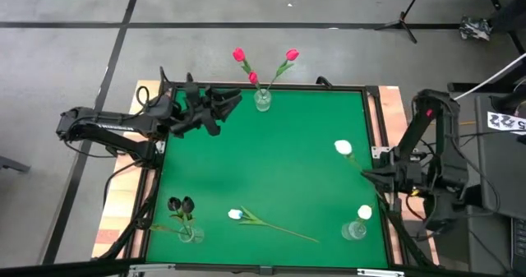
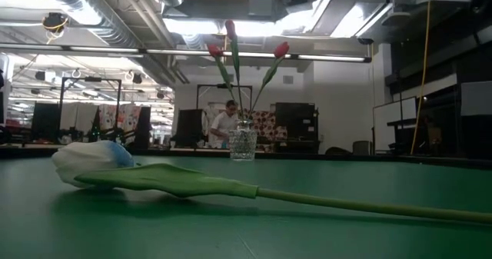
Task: Sort flowers into vase by color
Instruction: Put the top white flower into the bottom right transparent vase
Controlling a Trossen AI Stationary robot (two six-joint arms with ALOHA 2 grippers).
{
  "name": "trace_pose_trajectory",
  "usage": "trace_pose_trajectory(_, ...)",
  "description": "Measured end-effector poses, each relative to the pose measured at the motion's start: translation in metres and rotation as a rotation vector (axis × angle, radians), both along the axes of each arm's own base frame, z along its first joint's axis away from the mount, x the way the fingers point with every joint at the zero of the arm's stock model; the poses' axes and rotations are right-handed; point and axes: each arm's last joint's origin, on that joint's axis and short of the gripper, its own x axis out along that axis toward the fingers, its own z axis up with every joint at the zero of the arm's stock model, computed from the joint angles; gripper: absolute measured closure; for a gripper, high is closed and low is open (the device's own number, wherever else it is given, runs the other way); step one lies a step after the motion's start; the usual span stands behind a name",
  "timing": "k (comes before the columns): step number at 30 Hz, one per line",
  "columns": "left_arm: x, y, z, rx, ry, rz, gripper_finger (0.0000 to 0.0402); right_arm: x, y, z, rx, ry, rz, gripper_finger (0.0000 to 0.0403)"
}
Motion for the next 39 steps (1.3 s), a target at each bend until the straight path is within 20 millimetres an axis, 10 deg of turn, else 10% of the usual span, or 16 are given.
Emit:
trace_pose_trajectory(11, -0.001, 0.001, 0.000, 0.001, 0.004, 0.037, 0.0208, -0.013, 0.007, 0.017, 0.391, -0.063, 0.089, 0.0403)
trace_pose_trajectory(21, -0.001, 0.004, 0.000, -0.021, -0.004, 0.076, 0.0208, -0.080, -0.029, 0.162, 0.444, 0.029, 0.609, 0.0403)
trace_pose_trajectory(30, -0.002, 0.006, 0.000, -0.091, -0.028, 0.143, 0.0208, -0.088, -0.036, 0.291, -0.255, -0.114, 0.761, 0.0403)
trace_pose_trajectory(34, -0.003, 0.004, 0.000, -0.106, -0.032, 0.153, 0.0208, -0.105, -0.019, 0.301, -0.724, -0.254, 0.810, 0.0403)
trace_pose_trajectory(39, -0.003, 0.001, -0.001, -0.125, -0.035, 0.180, 0.0208, -0.119, -0.015, 0.283, -0.799, -0.279, 0.885, 0.0403)
